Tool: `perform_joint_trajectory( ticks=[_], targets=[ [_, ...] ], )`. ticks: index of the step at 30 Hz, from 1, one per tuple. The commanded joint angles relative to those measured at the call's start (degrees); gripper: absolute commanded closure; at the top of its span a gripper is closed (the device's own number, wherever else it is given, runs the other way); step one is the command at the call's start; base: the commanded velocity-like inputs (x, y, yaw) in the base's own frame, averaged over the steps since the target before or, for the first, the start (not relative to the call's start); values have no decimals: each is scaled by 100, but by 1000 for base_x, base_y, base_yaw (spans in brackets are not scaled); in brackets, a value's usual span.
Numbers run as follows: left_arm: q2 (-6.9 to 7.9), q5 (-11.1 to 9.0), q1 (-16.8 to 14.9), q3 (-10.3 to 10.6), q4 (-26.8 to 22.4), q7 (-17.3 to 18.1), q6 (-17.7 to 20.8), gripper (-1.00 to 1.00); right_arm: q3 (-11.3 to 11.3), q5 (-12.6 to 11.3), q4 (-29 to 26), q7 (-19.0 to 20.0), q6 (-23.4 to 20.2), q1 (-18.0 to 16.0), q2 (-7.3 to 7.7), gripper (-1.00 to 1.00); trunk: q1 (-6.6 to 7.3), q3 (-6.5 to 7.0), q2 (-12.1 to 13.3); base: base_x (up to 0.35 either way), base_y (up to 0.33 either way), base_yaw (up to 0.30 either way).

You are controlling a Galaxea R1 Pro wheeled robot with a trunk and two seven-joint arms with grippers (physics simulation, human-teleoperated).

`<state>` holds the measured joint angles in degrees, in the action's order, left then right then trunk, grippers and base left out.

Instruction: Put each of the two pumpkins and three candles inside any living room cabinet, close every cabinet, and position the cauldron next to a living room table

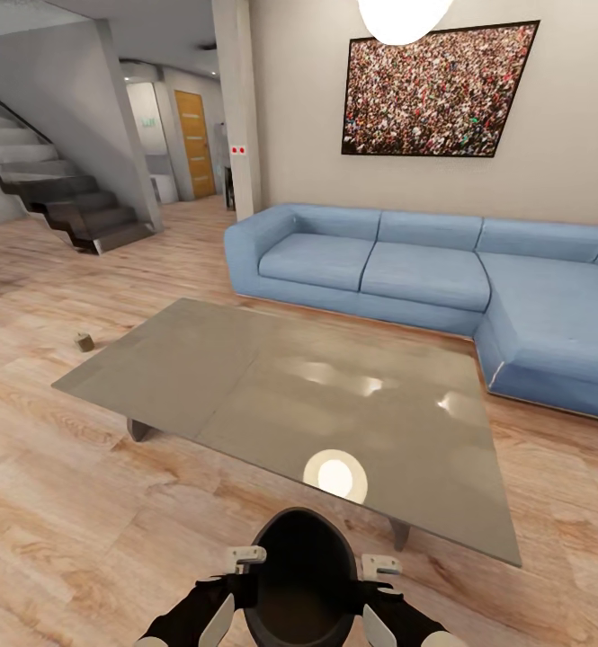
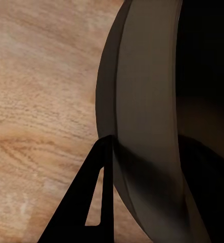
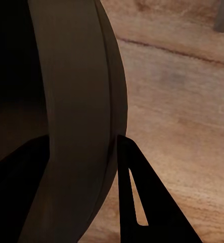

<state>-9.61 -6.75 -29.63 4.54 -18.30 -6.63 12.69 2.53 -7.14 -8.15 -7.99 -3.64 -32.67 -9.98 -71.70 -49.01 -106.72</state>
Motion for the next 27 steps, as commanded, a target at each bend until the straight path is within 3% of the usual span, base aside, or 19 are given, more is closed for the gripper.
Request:
perform_joint_trajectory(
  ticks=[1, 5, 27],
  targets=[
    [3, -169, 1, 74, 1, -22, 28, 100, 37, -68, -55, 157, -32, -3, -1, 100, 1, -4, -2, 0, 0, 0],
    [3, -169, 1, 74, 1, -22, 28, 100, 37, -68, -55, 159, -31, -3, -1, 100, 1, -4, -2, 0, 0, 0],
    [3, -169, 1, 74, 1, -22, 31, 100, 37, -68, -55, 166, -25, -3, -1, 100, -482, -399, -885, 0, 0, 0]
  ],
)
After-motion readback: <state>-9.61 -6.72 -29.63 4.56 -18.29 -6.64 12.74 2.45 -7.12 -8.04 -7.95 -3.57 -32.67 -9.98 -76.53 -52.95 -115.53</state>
